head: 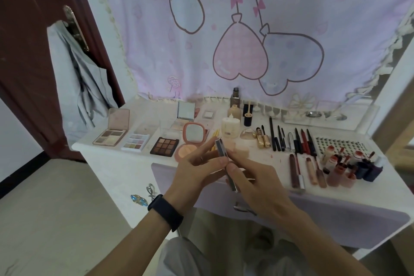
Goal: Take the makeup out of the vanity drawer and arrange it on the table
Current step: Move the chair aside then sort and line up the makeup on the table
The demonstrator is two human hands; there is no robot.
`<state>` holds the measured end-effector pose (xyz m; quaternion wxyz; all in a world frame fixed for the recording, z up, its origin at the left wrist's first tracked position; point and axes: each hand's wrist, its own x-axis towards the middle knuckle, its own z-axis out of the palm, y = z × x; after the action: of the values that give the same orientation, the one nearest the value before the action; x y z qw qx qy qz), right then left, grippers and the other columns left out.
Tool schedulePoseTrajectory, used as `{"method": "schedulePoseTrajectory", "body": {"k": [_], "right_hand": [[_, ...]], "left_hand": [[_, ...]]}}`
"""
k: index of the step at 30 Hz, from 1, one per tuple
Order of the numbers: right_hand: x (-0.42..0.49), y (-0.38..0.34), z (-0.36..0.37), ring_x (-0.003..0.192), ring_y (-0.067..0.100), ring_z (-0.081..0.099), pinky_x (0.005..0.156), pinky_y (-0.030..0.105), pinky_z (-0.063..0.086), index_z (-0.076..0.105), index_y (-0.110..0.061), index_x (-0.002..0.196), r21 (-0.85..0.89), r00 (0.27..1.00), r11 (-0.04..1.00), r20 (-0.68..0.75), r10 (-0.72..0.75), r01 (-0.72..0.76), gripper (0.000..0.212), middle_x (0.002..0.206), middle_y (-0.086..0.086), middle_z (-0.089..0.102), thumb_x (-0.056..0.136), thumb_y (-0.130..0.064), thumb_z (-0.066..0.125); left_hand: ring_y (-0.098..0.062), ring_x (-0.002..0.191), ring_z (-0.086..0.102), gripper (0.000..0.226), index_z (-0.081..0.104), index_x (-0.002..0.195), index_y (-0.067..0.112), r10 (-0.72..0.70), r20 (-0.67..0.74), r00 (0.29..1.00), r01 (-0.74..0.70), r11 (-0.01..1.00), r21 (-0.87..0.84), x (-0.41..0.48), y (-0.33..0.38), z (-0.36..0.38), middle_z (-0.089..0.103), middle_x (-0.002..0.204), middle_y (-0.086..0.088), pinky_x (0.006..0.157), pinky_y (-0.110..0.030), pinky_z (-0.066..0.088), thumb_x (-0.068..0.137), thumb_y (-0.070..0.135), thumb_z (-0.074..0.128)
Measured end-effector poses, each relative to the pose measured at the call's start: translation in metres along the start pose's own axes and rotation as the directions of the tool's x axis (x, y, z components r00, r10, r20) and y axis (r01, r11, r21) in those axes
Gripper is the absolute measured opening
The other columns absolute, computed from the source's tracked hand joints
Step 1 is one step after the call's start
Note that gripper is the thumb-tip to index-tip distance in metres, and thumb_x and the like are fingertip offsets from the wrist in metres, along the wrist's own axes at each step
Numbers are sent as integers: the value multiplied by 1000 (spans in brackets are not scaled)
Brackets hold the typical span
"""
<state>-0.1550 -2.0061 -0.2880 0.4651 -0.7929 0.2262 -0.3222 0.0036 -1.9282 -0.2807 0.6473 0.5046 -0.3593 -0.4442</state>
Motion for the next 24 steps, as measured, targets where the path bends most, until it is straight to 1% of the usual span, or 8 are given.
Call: {"method": "schedulePoseTrajectory", "body": {"k": [3, 8, 10, 12, 14, 16, 18, 24], "right_hand": [[4, -3, 4, 81, -7, 64, 68, 7, 46, 55, -25, 143, -167, 999, 985, 7, -36, 36, 55, 87, -23, 64, 97, -52, 40], [6, -7, 9, 79, -5, 60, 69, 8, 45, 50, -26, 146, -353, 996, 933, -17, -84, 73, 65, 93, -13, 67, 96, -58, 24], [8, -7, 9, 77, -3, 61, 68, 11, 46, 56, -34, 136, -355, 998, 933, -13, -63, 55, 62, 90, -12, 68, 93, -62, 20], [9, -6, 7, 68, 1, 63, 60, 18, 49, 66, -38, 98, -262, 999, 965, -37, 20, -29, 48, 73, -10, 66, 97, -59, 24], [12, -4, 1, 58, 10, 63, 51, 28, 52, 62, -22, 75, -174, 992, 978, -72, 102, -113, 51, 63, 2, 65, 102, -52, 30], [13, -3, -6, 55, 11, 65, 47, 21, 51, 63, -16, 74, -114, 987, 982, -71, 146, -153, 54, 68, -1, 69, 103, -50, 34], [16, -2, -10, 59, 12, 69, 54, 16, 52, 69, -17, 80, -14, 974, 974, -46, 224, -225, 53, 72, -4, 73, 103, -53, 37], [26, -1, -11, 53, 12, 68, 50, 16, 50, 67, -24, 92, 241, 895, 867, 16, 445, -435, 45, 63, 1, 72, 97, -63, 46]], "left_hand": [[-28, 115, 66, 56, 59, 135, 15, -5, 2, 1000, 5, 999, -45, 1, -2, 0, 69, 123, -11, 85, -34, 57, 81, 18, 74], [-27, 115, 65, 48, 63, 132, 16, -3, -12, 1000, 2, 997, -78, 1, -6, 0, 68, 124, -11, 87, -36, 57, 84, 21, 69], [-25, 113, 67, 45, 63, 130, 14, -10, -21, 1000, 8, 996, -94, 1, -6, 1, 69, 122, -10, 85, -34, 57, 86, 20, 68], [-22, 104, 69, 38, 68, 122, 14, -25, -50, 998, 18, 992, -126, -1, -8, 0, 71, 116, -10, 77, -29, 57, 84, 20, 71], [-23, 97, 66, 36, 73, 112, 13, -51, -101, 994, 34, 985, -168, -3, -7, 0, 71, 111, -13, 73, -29, 57, 79, 26, 71], [-27, 101, 63, 49, 69, 118, 7, -88, -133, 987, 59, 977, -205, -5, -8, -1, 68, 118, -20, 82, -38, 57, 76, 33, 70], [-32, 108, 60, 61, 60, 129, 0, -128, -150, 980, 86, 962, -261, -7, -8, -1, 60, 128, -27, 96, -48, 50, 80, 35, 68], [-35, 125, 57, 49, 61, 131, 5, -204, -82, 976, 144, 873, -465, -9, -8, -6, 62, 132, -20, 92, -35, 55, 87, 24, 63]]}}
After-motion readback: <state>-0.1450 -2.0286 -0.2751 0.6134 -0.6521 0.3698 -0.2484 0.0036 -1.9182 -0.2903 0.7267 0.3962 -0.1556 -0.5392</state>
